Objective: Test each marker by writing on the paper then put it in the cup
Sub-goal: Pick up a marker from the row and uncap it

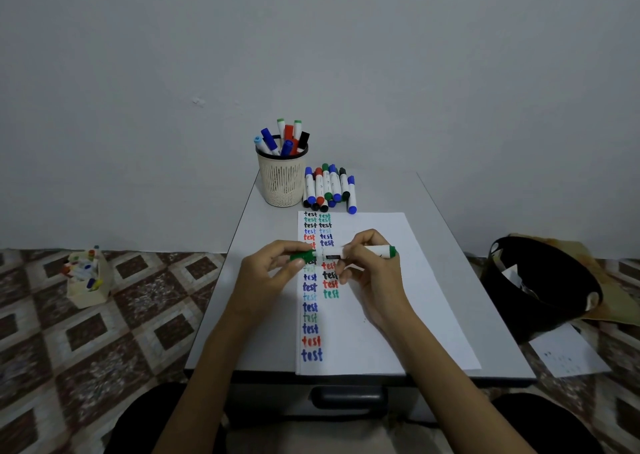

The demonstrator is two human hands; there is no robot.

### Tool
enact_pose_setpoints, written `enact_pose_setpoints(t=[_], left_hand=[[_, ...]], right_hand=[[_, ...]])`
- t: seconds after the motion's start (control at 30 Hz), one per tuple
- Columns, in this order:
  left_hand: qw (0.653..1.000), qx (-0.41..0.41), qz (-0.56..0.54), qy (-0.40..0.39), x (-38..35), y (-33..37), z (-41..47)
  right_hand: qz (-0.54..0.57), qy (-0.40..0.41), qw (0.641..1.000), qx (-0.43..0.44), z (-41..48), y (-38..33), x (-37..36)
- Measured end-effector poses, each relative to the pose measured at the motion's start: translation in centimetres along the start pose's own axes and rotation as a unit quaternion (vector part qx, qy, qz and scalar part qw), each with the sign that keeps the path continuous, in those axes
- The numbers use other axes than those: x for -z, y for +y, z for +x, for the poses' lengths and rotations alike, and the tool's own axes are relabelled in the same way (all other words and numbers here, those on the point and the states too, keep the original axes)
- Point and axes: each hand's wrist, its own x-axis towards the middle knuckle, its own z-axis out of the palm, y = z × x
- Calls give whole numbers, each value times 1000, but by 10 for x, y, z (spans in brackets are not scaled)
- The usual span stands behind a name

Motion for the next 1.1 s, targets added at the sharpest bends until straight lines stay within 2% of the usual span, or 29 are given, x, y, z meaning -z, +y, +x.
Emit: enact_pose_setpoints(t=[0.13,0.27,0.47,0.83,1.1], left_hand=[[1000,7,-11,18,0,2,1],[995,31,-66,61,2,3,2],[980,39,-157,113,1,7,-1],[993,33,-93,68,0,8,0],[995,23,-73,62,1,11,-2]], right_hand=[[-37,-26,999,-23,-2,0,-2],[-53,-2,998,-36,-1,0,3],[-204,-29,978,15,0,15,4],[-342,-41,935,84,1,20,6],[-453,-43,880,138,-2,23,4]])
